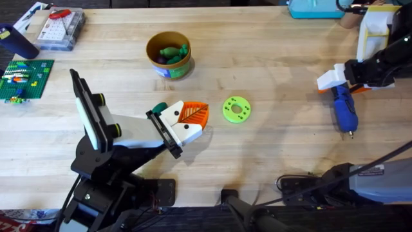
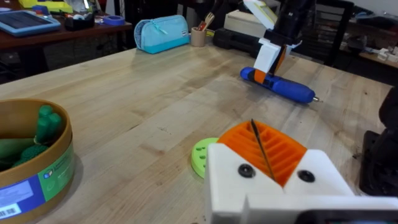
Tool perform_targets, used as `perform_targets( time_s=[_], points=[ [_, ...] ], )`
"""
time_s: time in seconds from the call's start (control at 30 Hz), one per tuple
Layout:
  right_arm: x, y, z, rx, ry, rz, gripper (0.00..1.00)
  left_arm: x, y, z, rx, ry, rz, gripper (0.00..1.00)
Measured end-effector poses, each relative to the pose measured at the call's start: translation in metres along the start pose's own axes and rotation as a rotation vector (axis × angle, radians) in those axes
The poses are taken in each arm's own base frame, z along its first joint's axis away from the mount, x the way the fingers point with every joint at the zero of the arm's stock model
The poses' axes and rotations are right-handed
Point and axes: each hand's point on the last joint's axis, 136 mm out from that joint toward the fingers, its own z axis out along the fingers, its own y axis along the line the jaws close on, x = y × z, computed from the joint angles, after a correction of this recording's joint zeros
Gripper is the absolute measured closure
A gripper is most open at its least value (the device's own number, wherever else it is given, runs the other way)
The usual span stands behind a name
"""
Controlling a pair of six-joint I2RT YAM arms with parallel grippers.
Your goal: Pick up the gripper from the table and insert it into the empty holder that is missing its gripper. Then pick up a screw, insert it into the mounting hole, and use the screwdriver to tighten it. Finally, clean up the table by picking up the vegetable and placing it into the bucket.
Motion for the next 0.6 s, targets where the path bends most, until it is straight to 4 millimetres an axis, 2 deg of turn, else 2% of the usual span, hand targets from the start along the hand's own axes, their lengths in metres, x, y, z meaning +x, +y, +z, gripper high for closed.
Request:
perform_targets(
  time_s=[0.37,0.6],
  points=[
    [-0.001,-0.003,0.000,0.015,-0.002,0.000,0.017,0.001,0.000,0.000,0.000,0.002,-0.002,0.991],
    [-0.006,-0.015,0.000,0.081,-0.018,-0.001,0.017,0.000,0.000,0.000,0.000,0.002,-0.002,0.991]
  ],
)
